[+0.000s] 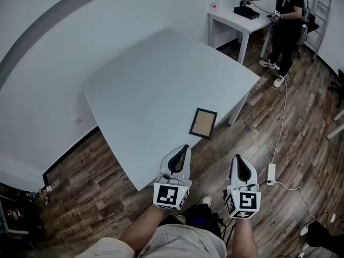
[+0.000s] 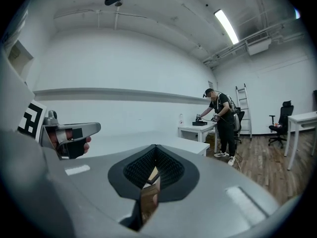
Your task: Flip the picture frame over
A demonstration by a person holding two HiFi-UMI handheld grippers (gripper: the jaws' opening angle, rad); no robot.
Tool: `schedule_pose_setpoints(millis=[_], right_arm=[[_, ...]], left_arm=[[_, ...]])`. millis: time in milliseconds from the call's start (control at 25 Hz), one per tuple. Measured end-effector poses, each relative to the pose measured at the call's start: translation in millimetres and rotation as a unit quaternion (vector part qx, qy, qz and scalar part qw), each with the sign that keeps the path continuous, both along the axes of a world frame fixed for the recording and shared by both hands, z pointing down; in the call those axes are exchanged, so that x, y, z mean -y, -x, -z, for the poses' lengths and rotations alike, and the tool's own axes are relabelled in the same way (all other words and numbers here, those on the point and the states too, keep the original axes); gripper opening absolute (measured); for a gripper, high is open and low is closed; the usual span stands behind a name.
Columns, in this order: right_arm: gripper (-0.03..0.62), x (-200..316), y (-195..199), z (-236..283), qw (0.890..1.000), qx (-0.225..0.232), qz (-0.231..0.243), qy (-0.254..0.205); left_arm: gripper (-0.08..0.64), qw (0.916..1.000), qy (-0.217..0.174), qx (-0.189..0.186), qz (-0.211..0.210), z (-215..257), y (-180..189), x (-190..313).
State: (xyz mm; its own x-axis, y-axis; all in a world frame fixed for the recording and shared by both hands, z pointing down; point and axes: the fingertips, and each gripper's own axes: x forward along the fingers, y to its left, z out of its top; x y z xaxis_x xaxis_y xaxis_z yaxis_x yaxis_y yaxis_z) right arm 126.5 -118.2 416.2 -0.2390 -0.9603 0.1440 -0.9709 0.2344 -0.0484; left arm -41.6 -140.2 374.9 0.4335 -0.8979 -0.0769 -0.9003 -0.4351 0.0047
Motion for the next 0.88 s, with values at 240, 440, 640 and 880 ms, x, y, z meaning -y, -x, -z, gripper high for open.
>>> schedule_pose_setpoints(millis=[240, 440, 640, 880], right_arm=[[0.025, 34.0, -3.7, -25.0, 0.999, 0.008, 0.036, 0.025], [0.025, 61.1, 6.4, -54.7, 0.993, 0.065, 0.063, 0.076], [0.026, 91.1, 24.4, -95.3, 0.956, 0.233, 0.105, 0.146], [0.127, 117.2, 33.3, -131.0, 0.861, 0.447, 0.147, 0.190]], left_arm=[[0.000, 0.9995, 0.004, -0.005, 0.030, -16.7, -7.2, 27.4], [0.000, 0.9992, 0.017, -0.004, 0.037, -25.8, -3.4, 51.5], [0.000, 0.9994, 0.019, -0.008, 0.029, -29.7, 1.2, 71.9], [0.000, 0.9986, 0.050, 0.011, 0.015, -47.8, 4.9, 85.1]])
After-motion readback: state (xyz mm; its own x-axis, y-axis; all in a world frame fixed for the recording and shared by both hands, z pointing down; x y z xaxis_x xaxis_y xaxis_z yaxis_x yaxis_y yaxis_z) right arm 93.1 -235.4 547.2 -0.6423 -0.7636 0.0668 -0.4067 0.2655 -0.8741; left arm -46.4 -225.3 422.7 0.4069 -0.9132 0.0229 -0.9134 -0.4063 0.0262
